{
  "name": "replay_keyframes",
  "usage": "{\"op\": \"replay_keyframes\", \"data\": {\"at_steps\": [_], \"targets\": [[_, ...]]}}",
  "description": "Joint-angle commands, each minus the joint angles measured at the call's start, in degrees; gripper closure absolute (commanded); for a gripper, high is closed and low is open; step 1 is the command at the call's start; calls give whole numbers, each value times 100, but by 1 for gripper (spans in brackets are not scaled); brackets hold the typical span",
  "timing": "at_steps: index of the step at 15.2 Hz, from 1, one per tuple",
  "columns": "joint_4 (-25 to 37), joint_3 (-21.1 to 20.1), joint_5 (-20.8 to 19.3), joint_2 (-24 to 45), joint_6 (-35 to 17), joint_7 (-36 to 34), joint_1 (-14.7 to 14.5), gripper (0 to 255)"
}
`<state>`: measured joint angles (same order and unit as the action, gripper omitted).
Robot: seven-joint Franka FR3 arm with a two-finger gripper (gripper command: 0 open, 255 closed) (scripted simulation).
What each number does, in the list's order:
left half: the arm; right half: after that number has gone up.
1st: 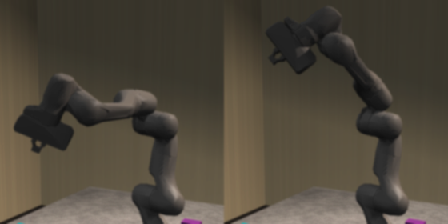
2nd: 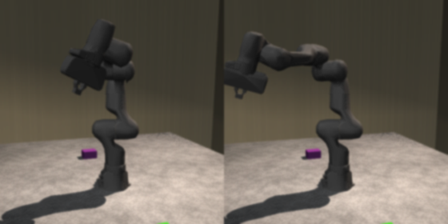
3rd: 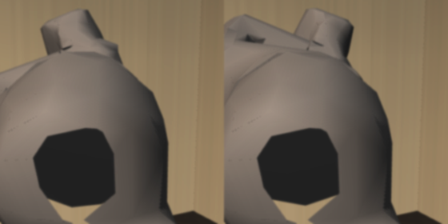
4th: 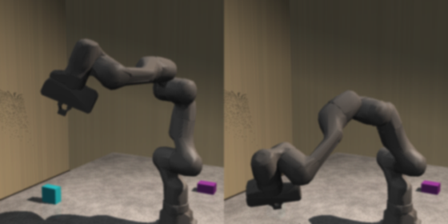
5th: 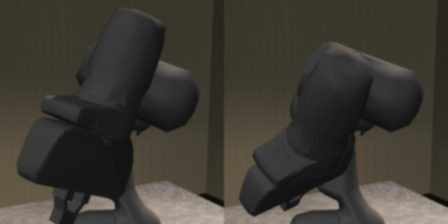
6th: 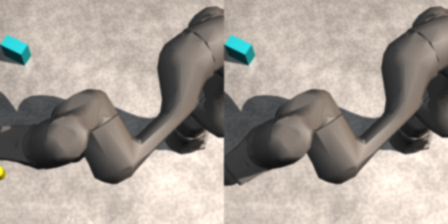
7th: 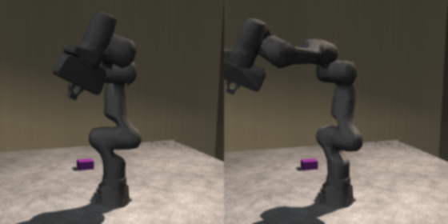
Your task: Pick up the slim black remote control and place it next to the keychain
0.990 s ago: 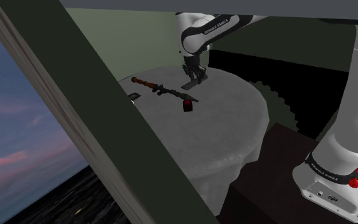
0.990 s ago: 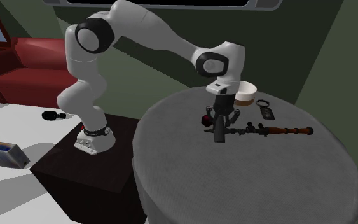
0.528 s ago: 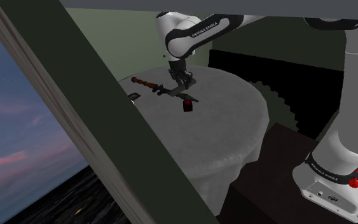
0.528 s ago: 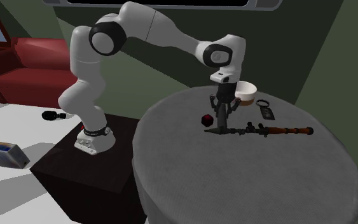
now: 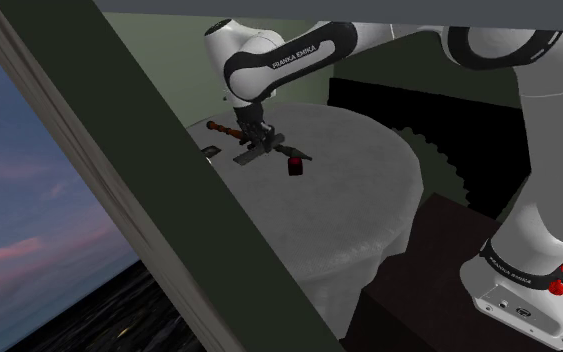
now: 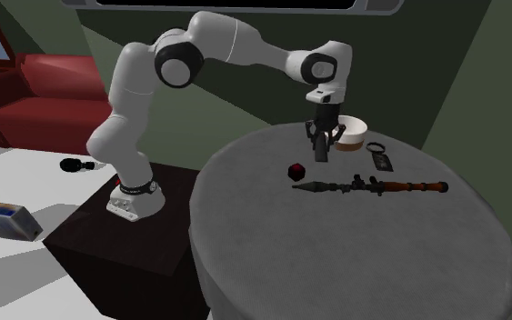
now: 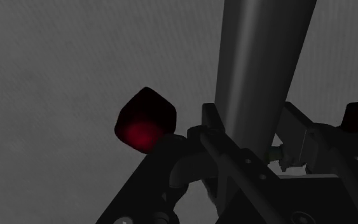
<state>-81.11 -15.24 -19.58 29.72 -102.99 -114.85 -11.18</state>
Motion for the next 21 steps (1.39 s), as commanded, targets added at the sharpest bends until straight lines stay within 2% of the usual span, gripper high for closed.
{"op": "replay_keyframes", "data": {"at_steps": [1,4,18,21], "targets": [[415,-35,-40,265,202,-183,-223,255],[1252,-65,-110,778,589,-418,-607,255],[598,-10,-218,1037,-289,-635,-560,255],[570,-5,-227,1061,-339,-649,-560,255]]}}
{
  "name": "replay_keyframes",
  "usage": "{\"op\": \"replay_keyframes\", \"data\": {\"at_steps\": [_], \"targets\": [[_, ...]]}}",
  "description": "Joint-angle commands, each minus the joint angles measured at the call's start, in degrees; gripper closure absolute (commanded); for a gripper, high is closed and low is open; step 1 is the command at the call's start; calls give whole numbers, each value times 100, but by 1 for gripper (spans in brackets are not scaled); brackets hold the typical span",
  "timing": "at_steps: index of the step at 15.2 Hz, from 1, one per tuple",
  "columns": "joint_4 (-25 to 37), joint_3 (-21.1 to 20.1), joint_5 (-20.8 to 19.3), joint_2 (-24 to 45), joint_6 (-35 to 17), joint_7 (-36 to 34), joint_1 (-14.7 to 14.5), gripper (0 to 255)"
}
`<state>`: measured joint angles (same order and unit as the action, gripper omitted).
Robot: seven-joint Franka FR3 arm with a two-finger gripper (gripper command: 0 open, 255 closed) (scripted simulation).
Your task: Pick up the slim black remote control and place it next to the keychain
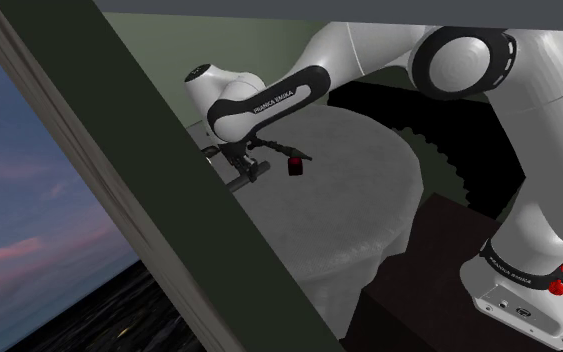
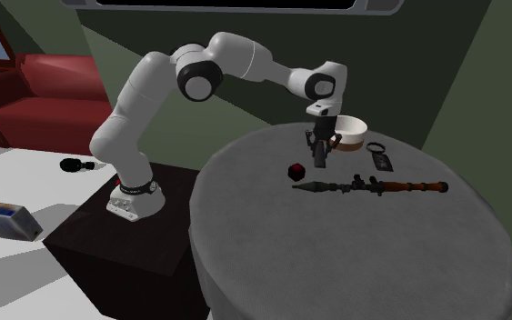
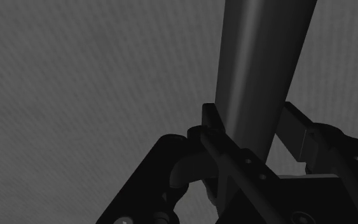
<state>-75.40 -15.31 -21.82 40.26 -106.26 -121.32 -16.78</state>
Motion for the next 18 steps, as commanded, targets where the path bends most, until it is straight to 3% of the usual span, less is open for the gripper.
{"op": "replay_keyframes", "data": {"at_steps": [1,5,6,11,15,18], "targets": [[-1,1,-3,7,-12,-1,0,255],[-1,2,-3,7,-12,-1,0,255],[-1,2,-3,7,-12,-1,0,0],[0,2,-3,7,-12,-1,0,0],[611,-42,67,-57,654,87,-128,0],[610,-42,67,-58,654,87,-128,0]]}}
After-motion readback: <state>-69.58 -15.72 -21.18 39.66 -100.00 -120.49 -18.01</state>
